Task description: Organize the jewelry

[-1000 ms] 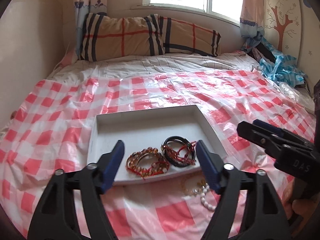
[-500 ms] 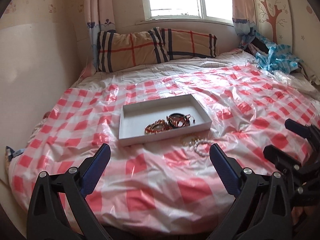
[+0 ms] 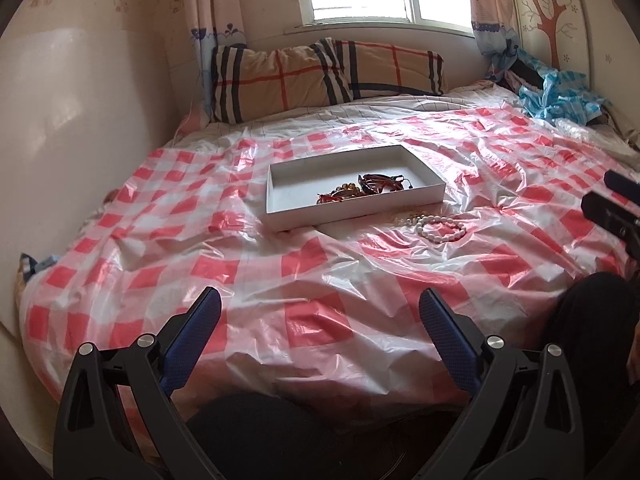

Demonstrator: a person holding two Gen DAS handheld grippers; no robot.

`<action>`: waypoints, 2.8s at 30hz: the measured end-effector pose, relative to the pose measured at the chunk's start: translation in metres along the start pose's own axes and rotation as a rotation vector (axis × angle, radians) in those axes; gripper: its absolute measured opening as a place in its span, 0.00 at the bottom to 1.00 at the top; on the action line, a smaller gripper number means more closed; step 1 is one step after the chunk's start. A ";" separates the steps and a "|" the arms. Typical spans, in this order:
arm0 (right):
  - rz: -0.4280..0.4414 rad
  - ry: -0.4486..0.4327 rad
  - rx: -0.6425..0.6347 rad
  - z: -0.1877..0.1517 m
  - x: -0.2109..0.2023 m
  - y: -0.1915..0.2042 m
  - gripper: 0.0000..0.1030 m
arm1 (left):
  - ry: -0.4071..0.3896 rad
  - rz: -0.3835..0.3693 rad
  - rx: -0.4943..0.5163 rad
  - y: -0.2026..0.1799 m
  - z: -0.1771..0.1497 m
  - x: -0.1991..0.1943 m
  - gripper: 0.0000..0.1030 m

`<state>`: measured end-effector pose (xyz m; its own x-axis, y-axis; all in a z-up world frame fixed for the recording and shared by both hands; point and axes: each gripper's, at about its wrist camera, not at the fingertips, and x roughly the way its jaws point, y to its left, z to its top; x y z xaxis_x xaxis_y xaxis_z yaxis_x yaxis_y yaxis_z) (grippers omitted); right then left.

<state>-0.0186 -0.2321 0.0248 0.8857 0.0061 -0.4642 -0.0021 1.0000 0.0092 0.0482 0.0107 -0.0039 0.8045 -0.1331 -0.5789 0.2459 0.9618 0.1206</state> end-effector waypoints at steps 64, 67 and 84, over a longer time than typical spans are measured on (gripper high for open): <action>-0.018 0.008 -0.019 -0.002 0.004 0.004 0.93 | 0.010 0.016 -0.039 0.005 -0.004 0.009 0.93; -0.018 0.008 -0.019 -0.002 0.004 0.004 0.93 | 0.010 0.019 -0.036 0.004 -0.004 0.009 0.93; -0.018 0.008 -0.019 -0.002 0.003 0.004 0.93 | 0.012 0.020 -0.039 0.004 -0.004 0.010 0.93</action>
<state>-0.0164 -0.2284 0.0215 0.8818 -0.0121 -0.4715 0.0050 0.9999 -0.0164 0.0554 0.0141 -0.0127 0.8022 -0.1114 -0.5865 0.2089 0.9727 0.1010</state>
